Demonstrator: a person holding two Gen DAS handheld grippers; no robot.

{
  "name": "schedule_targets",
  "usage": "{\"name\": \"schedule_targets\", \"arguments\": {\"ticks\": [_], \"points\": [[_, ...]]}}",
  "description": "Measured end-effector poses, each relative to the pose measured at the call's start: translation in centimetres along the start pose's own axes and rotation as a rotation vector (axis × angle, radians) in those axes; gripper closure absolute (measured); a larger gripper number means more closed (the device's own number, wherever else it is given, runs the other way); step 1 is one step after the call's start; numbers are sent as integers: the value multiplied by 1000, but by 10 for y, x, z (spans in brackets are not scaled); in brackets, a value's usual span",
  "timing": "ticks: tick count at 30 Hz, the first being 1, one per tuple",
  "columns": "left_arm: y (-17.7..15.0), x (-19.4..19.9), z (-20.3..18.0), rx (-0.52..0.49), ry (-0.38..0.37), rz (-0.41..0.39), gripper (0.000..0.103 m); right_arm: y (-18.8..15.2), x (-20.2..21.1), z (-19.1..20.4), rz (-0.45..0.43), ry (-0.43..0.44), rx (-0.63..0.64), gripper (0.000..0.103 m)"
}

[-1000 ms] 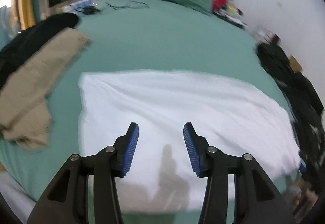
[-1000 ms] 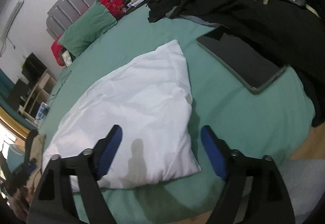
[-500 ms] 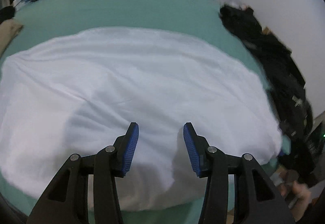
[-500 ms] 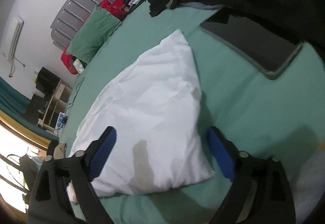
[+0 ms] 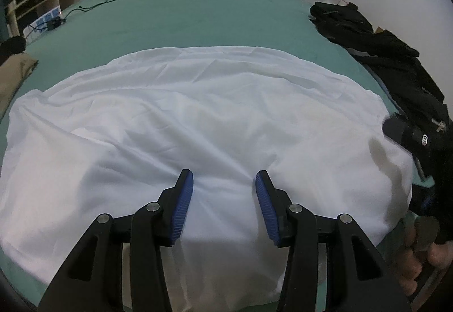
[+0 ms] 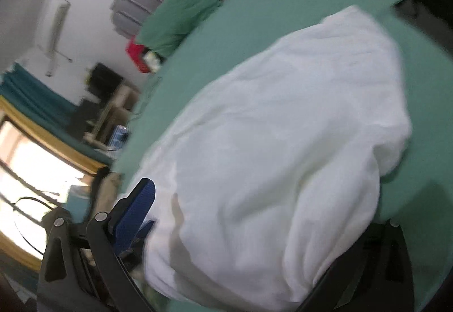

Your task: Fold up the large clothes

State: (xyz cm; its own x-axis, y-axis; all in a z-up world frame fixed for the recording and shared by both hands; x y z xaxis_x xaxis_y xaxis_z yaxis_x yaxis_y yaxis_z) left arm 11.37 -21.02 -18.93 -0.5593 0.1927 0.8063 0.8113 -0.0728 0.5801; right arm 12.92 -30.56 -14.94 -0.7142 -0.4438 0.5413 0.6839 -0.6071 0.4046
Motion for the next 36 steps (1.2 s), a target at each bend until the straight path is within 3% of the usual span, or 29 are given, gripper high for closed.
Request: {"name": "schedule_targets", "arguments": {"ticks": [1,3,4,5,7,15,20,22,27,32,34,36], "points": [[0,0,-1,-7,5,1,55,1,-3,3,1,30,-14,3],[2,-2,-3,-18,5,7,55,-3,-9,14,29,142,-64,16],[1,-2,-1,-16,0,10,55,-8,-13,17,54,189,-99,43],[2,-3,-1,-12,-7,14,55,-12,-18,19,74,214,-123,63],[2,-3,0,-16,-11,20,55,-23,-31,28,123,264,-141,66],[9,9,8,-1,-107,69,55,-12,-23,61,68,22,123,72],[15,49,38,4,-125,-31,55,-9,-22,81,59,-112,266,72],[18,67,61,8,-104,-91,55,-6,-24,88,63,-133,303,72],[28,95,122,-97,53,-218,55,-8,-37,124,74,-220,441,72],[34,104,189,-15,103,-237,55,-35,-63,157,118,-264,552,72],[26,110,217,29,138,-265,55,-51,-78,168,141,-285,608,72],[16,107,239,77,156,-242,55,-66,-89,176,167,-301,653,71]]}}
Point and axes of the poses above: each gripper's, at about its wrist camera, not at the fingertips, and x roughly against the way its jaws point, z to its left, y to its top, the point moved 10 cm from there along -x, roughly the way its jaws point, and after that the axes turned 2 degrees about -x, right-handed, at the moved point
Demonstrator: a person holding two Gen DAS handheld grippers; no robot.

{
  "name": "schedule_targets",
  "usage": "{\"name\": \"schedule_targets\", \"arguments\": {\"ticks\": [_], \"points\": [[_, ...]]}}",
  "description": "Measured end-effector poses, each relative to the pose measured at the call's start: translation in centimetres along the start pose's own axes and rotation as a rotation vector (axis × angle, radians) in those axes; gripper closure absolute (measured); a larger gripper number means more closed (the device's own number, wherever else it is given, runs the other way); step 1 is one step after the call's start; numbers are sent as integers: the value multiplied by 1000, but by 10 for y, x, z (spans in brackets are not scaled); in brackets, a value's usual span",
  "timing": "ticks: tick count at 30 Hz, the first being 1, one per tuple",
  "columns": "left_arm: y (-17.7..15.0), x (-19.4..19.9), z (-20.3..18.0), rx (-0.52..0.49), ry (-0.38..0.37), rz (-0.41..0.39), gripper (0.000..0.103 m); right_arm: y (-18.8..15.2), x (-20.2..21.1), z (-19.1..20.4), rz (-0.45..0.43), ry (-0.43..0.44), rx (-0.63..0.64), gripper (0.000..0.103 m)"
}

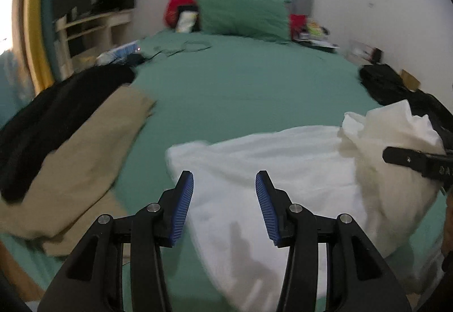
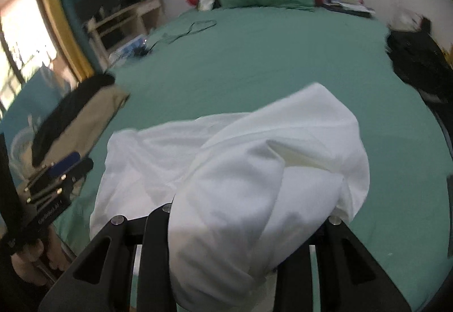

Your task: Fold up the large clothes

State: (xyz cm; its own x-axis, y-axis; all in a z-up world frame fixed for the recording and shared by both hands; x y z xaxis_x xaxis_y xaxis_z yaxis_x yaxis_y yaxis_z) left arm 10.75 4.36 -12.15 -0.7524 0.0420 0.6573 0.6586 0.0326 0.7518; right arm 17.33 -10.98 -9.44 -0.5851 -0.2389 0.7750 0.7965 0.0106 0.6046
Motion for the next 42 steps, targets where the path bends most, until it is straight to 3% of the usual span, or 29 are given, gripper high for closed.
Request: {"name": "schedule_targets", "arguments": {"ticks": [3,6,9,11,13,16,21,27,29,31,33,37,39,42], "points": [[-1,-7,24,115,-25,42,55,-16,-18,29,72,17,48,64],[8,-4,41,191,-44,21,55,-37,-38,63,176,9,152,55],[9,-1,59,232,-32,12,55,-46,-41,86,175,-46,277,49],[9,-2,66,263,-35,18,55,-51,-41,101,175,-24,332,31],[6,-2,78,306,-36,26,55,-59,-39,123,178,47,390,31],[0,-8,90,364,-55,47,55,-72,-34,146,163,67,497,31],[-6,-5,96,423,-84,48,55,-77,-22,163,163,229,456,30],[15,-2,39,291,-222,25,55,-72,7,139,78,271,312,30],[17,-8,16,232,-266,53,54,-66,19,116,44,256,257,30],[14,-26,-16,126,-313,134,54,-57,31,82,3,226,173,30],[11,-46,-35,37,-307,202,54,-51,38,49,-21,200,92,29],[16,-76,-59,-85,-303,262,54,-52,37,-18,-21,126,-53,29],[12,-92,-66,-135,-310,350,54,-56,35,-40,-18,118,-120,29],[0,-117,-66,-193,-261,451,54,-60,26,-58,-20,141,-227,29]]}}
Point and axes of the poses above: each gripper's, at about its wrist camera, not at the fingertips, and x roughly against the way its jaws point, z to its left, y to its top, the point moved 10 cm from there along -x, roughly the way its jaws point, and after that the axes turned 2 degrees about -x, right-handed, at the moved point
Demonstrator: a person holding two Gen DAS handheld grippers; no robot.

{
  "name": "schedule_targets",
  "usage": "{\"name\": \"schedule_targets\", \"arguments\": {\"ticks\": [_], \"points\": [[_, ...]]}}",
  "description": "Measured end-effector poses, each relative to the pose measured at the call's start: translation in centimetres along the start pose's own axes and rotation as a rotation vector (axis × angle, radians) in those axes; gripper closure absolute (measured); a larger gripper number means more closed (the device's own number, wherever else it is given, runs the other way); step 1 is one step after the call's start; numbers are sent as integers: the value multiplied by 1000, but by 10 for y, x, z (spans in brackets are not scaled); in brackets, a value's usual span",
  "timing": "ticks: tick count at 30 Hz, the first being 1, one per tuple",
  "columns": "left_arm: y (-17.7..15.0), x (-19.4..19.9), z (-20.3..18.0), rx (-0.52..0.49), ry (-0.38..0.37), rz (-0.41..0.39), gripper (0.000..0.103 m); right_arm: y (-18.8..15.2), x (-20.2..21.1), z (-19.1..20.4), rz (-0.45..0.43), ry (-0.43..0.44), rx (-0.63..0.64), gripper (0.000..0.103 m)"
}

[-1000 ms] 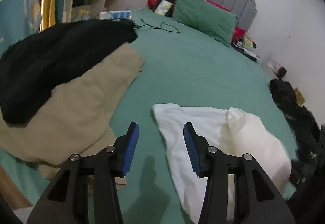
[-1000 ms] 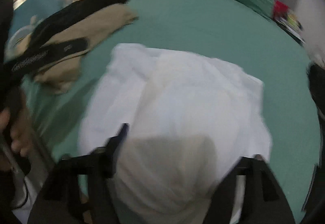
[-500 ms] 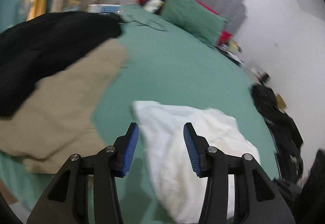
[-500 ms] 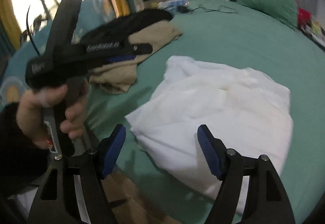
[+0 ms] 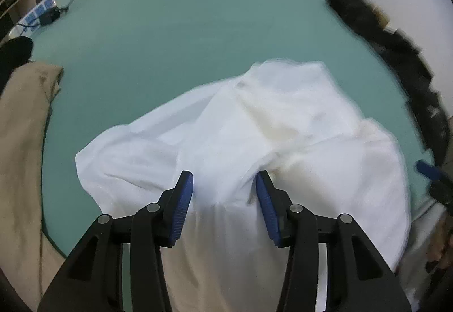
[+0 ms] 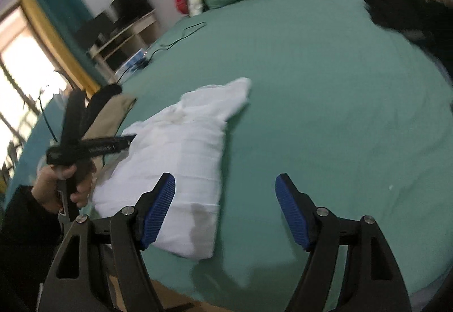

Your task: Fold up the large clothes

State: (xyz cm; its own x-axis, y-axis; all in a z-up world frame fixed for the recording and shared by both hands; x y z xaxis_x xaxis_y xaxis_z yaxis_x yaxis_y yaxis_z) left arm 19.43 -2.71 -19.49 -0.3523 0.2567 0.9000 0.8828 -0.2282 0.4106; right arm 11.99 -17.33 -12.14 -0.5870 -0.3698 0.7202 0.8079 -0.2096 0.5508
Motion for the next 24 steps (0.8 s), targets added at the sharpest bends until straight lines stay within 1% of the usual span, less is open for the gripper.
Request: {"name": "schedule_targets", "arguments": {"ticks": [1,3,4,5,6,7,8,9,11,12,13,14,15,16,17,18,19,24], "points": [[2,-6,3,18,-8,17,54,0,-3,-3,1,18,-22,29],[5,-10,5,64,-76,7,55,-3,-9,-1,6,82,-37,29],[6,-10,5,75,-108,-1,59,-3,-13,1,11,106,-39,29],[6,-11,7,91,-137,-6,82,-4,-16,4,17,127,-41,29],[6,-12,13,119,-133,-14,98,-6,-19,6,25,151,-41,29],[7,-8,20,163,-131,-42,98,-7,-26,10,38,172,-38,29],[8,-3,24,194,-131,-76,98,-8,-30,12,50,173,-26,29],[9,8,34,245,-101,-138,98,-9,-35,15,61,164,-6,29],[5,23,47,314,-34,-214,98,-12,-43,22,80,162,26,29],[2,27,51,347,-18,-241,98,-13,-48,27,91,176,26,29],[-2,31,59,390,15,-261,98,-14,-54,31,100,186,21,29],[-6,33,65,418,50,-263,98,-14,-58,33,106,184,19,29],[-14,33,78,474,111,-251,93,-16,-61,34,112,179,20,29],[-20,31,86,519,134,-229,88,-19,-65,36,119,174,22,29],[-27,30,94,564,140,-213,72,-20,-68,35,125,167,22,29],[-32,30,100,596,142,-207,65,-22,-70,34,128,160,18,29],[-36,31,103,616,143,-206,61,-23,-70,34,124,159,11,29],[-50,43,90,564,172,-178,61,-21,-71,31,123,169,-36,29]]}}
Point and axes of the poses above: each gripper's, at about its wrist camera, not at the fingertips, and x roughly against the way its jaws point, z to its left, y to its top, the point moved 10 cm from there along -x, roughly the way its jaws point, and after that the axes turned 2 degrees about -x, right-handed, at the moved point
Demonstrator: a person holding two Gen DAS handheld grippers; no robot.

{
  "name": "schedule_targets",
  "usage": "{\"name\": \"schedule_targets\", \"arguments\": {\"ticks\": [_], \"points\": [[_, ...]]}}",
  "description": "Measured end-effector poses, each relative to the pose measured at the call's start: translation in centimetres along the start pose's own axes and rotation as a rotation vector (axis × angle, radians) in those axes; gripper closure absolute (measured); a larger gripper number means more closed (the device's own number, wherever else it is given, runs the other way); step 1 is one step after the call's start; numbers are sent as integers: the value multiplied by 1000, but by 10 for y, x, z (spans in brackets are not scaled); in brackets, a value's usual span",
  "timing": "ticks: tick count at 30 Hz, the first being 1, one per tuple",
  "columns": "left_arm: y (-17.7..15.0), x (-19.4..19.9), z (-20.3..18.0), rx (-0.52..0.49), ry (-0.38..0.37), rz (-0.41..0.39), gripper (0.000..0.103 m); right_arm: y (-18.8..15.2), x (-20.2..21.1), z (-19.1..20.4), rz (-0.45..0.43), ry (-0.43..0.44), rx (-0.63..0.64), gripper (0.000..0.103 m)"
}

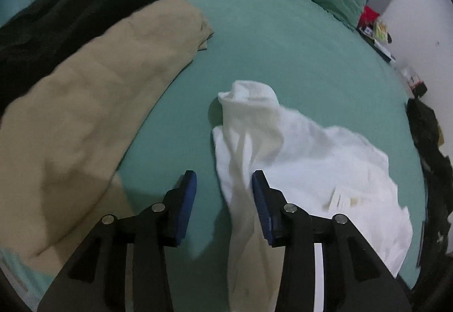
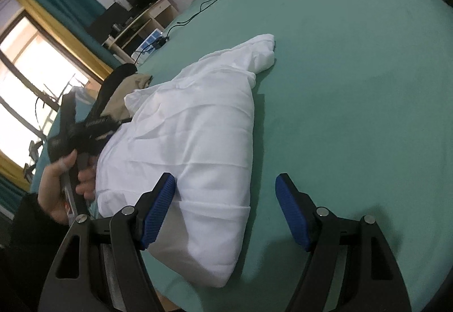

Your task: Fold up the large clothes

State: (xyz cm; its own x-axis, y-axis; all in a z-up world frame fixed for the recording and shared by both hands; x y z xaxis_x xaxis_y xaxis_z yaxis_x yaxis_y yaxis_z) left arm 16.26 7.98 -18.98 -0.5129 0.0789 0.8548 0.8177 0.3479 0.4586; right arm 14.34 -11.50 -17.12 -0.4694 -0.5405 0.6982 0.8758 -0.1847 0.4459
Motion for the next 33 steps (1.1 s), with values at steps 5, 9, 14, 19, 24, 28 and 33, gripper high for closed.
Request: {"name": "schedule_targets", "arguments": {"ticks": [5,9,14,19,24,28,33], "points": [[-23,21,-3,-13,-68,19,57,1,7,-4,-6,40,-66,29],[-56,20,-13,-79,-123,111,57,-5,9,-7,-4,43,-69,30],[-84,27,-33,-207,-116,83,92,-20,2,-1,49,-32,43,71],[-99,40,-45,-215,-117,67,95,-19,16,2,16,-117,85,83],[-116,52,-56,-217,-164,73,95,-25,43,-4,-3,-203,126,86],[-128,63,-66,-261,-190,71,95,-39,64,-15,-8,-254,116,86],[-138,61,-75,-289,-182,113,95,-63,83,-27,-3,-286,89,87]]}}
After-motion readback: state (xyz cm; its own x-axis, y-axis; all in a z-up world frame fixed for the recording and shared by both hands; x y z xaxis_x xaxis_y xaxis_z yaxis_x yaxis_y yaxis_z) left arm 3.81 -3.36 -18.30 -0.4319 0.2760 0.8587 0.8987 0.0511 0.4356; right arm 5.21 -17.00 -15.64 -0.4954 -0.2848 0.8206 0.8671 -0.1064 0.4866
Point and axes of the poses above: each gripper's, at about its wrist camera, not at the fingertips, and x roughly against the way its jaws point, z to its left, y to its top, the point moved 10 cm from there along -x, roughly the way its jaws point, and after that the axes turned 2 degrees about -x, right-handed, at the moved point
